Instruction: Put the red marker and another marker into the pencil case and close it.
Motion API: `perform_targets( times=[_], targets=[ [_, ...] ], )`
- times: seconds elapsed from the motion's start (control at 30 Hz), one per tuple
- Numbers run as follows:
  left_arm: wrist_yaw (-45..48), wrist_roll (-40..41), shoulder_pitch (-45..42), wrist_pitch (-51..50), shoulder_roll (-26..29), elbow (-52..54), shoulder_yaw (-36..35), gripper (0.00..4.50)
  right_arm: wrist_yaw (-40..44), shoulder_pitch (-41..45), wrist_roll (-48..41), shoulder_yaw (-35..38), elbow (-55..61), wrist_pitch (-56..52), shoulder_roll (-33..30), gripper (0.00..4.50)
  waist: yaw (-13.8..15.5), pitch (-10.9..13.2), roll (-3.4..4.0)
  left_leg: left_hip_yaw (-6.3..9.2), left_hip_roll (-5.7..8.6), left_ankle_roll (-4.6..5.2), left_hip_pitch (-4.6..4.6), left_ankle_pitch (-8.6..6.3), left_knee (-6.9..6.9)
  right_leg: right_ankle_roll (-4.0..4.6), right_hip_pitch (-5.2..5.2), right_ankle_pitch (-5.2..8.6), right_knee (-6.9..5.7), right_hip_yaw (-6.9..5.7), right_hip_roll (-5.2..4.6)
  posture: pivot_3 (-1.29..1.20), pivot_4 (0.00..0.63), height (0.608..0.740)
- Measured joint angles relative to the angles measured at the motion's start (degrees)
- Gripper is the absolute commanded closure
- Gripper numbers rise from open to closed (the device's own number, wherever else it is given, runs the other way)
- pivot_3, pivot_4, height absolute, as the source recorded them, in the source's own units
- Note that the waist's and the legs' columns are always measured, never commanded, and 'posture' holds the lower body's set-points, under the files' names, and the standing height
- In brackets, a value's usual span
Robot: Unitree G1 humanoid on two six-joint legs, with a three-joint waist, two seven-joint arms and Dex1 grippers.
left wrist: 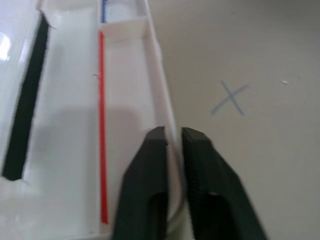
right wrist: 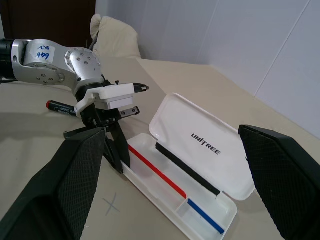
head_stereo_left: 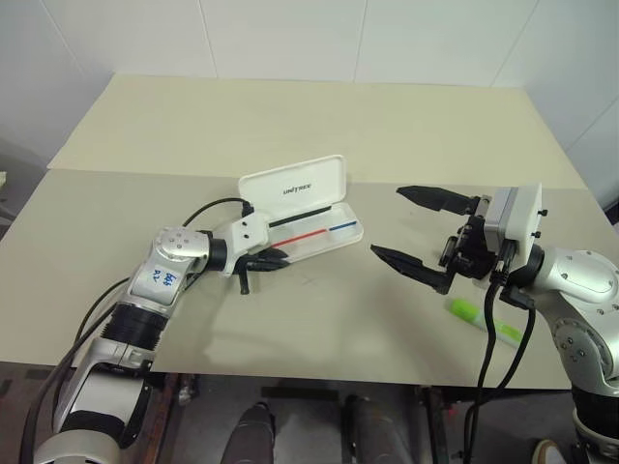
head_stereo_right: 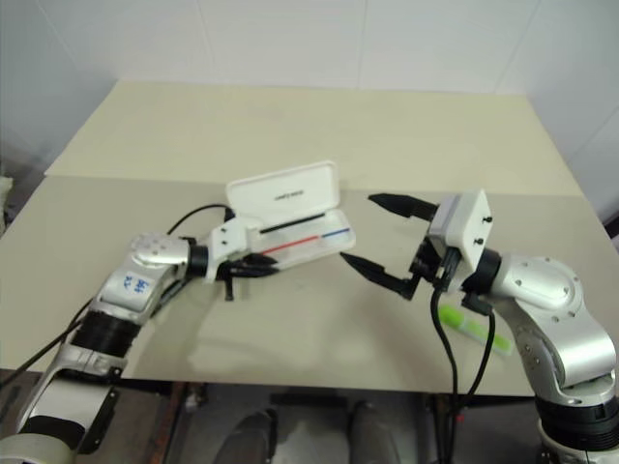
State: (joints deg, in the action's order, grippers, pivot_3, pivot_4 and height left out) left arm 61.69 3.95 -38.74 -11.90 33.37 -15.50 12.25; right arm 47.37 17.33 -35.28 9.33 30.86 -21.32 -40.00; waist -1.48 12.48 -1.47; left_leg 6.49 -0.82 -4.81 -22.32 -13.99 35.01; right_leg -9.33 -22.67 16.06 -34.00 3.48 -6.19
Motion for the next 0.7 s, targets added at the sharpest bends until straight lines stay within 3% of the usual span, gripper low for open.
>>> perform_targets(
  times=[0.37,0.7],
  targets=[
    [3.78,-0.93,0.3,0.75,1.34,2.01,0.81,4.48,6.34,-7.09,-1.38,2.38,-1.9,-1.37,-5.48,0.0,0.0,0.0,0.0,0.0,0.0,0.02,-0.02,0.0,-0.01,0.0,0.0,0.0,0.01,0.0,0.0,0.0,0.15,0.74],
    [9.77,0.88,4.72,-2.18,3.08,10.43,1.6,4.48,9.35,-12.82,-1.98,7.33,-3.05,-1.7,-8.82,0.0,-0.13,0.0,0.0,-0.01,-0.01,0.02,-0.01,0.0,0.02,0.0,0.0,0.01,0.0,0.01,0.0,0.0,0.15,0.74]
  ],
)
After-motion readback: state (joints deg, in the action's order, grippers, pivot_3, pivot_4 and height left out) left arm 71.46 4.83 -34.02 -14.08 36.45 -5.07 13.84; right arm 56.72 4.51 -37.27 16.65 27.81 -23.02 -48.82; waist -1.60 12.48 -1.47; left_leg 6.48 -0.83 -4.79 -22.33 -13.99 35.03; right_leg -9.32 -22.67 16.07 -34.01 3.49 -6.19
